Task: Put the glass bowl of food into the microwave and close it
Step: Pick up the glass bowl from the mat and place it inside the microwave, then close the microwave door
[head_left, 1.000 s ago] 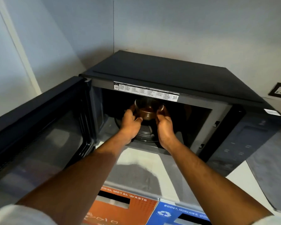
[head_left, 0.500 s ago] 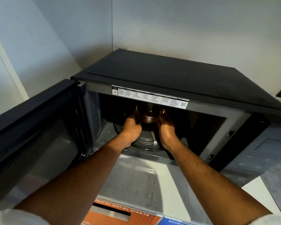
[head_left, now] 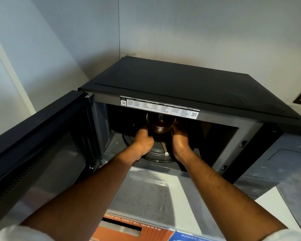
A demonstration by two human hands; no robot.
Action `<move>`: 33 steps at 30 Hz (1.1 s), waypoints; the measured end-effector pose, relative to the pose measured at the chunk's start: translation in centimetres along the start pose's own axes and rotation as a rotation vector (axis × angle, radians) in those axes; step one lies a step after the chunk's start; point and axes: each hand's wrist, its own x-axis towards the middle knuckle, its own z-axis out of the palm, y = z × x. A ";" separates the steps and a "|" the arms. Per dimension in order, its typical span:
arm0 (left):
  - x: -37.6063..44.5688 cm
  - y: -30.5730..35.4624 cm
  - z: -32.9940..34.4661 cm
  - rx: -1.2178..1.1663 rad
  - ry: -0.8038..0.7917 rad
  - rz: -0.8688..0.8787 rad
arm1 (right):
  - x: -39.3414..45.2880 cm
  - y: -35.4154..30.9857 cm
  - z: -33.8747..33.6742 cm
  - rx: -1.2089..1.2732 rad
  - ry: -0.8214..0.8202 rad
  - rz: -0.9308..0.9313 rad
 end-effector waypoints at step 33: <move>-31.2 11.4 -16.7 1.046 0.226 0.293 | -24.6 -18.7 -15.9 -0.909 0.066 -0.310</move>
